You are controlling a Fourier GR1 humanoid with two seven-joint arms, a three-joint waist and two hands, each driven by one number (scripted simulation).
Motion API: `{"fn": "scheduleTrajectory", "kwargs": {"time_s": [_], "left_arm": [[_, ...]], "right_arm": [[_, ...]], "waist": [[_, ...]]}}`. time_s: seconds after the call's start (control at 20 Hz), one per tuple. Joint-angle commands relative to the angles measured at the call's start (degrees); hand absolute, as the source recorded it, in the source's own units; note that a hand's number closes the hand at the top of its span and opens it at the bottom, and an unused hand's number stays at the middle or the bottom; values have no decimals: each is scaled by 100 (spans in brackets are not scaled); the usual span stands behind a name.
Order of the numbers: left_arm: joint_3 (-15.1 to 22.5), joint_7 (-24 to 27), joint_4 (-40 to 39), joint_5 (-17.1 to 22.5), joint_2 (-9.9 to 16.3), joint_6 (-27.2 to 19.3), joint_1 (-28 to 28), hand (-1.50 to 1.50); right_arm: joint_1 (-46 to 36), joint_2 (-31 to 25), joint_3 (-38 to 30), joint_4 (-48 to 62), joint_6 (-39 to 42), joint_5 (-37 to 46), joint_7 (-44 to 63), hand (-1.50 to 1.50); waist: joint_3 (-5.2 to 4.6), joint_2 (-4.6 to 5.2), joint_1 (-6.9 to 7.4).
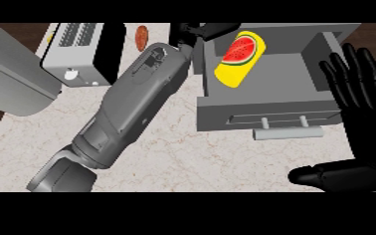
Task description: Pick up the cup, place it into the drawer and close the drawer
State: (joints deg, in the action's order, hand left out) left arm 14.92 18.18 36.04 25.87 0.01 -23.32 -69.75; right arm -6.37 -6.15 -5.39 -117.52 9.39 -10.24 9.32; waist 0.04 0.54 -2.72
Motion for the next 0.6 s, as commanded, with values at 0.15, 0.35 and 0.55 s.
{"fn": "scheduleTrajectory", "kwargs": {"time_s": [0.15, 0.35, 0.55], "left_arm": [[670, 171, -914, 530, -1, 18, -336, 150], [839, 411, -1259, 612, -1, -2, -485, 150], [1252, 273, -1297, 801, -1, -38, -472, 150]], "right_arm": [[-120, -49, -7, 48, 55, -30, -18, -150], [-164, 9, 117, -226, -38, -137, 353, -150], [-304, -38, -38, 317, 138, -180, -101, -150]], "waist": [[2, 32, -159], [1, 65, -279], [7, 77, -281]]}}
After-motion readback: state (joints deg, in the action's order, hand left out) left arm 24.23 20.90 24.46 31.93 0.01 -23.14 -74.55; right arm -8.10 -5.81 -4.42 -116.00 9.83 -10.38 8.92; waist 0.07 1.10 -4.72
